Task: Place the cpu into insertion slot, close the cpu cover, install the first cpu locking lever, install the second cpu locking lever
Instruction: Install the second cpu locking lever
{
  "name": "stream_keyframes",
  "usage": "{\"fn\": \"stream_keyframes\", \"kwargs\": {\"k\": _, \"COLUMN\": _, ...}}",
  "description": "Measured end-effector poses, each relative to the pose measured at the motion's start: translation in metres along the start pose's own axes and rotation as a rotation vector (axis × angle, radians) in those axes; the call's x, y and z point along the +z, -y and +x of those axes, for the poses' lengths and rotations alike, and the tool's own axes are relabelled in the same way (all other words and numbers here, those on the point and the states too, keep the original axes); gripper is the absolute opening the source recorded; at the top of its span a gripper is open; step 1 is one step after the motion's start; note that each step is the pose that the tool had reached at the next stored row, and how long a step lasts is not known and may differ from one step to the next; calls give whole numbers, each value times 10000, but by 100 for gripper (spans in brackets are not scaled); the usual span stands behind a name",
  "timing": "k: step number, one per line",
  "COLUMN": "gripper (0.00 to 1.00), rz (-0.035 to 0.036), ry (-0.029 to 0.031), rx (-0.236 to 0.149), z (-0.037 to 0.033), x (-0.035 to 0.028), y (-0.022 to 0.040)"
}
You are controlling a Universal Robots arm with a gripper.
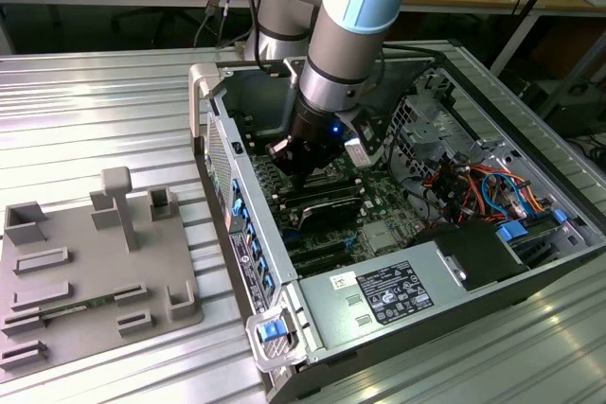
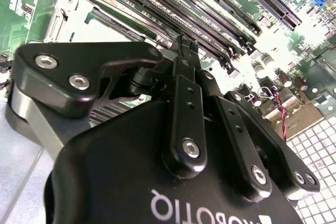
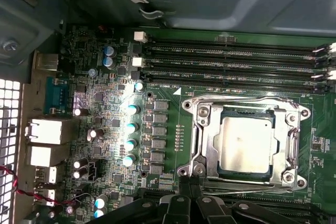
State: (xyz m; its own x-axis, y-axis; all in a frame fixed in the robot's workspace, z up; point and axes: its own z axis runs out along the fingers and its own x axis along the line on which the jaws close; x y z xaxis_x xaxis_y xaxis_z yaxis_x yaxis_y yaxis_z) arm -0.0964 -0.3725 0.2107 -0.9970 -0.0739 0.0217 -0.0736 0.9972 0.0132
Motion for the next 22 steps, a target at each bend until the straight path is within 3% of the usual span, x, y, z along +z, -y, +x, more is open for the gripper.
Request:
{"fn": "stream_keyframes", "kwargs": {"k": 9, "gripper": 11, "rz": 1, "ry": 21, "rx": -46, "z": 24, "x": 4, "y": -1}}
{"fn": "stream_keyframes", "kwargs": {"k": 22, "gripper": 11, "rz": -155, "ry": 32, "rx": -47, "z": 24, "x": 11, "y": -16}}
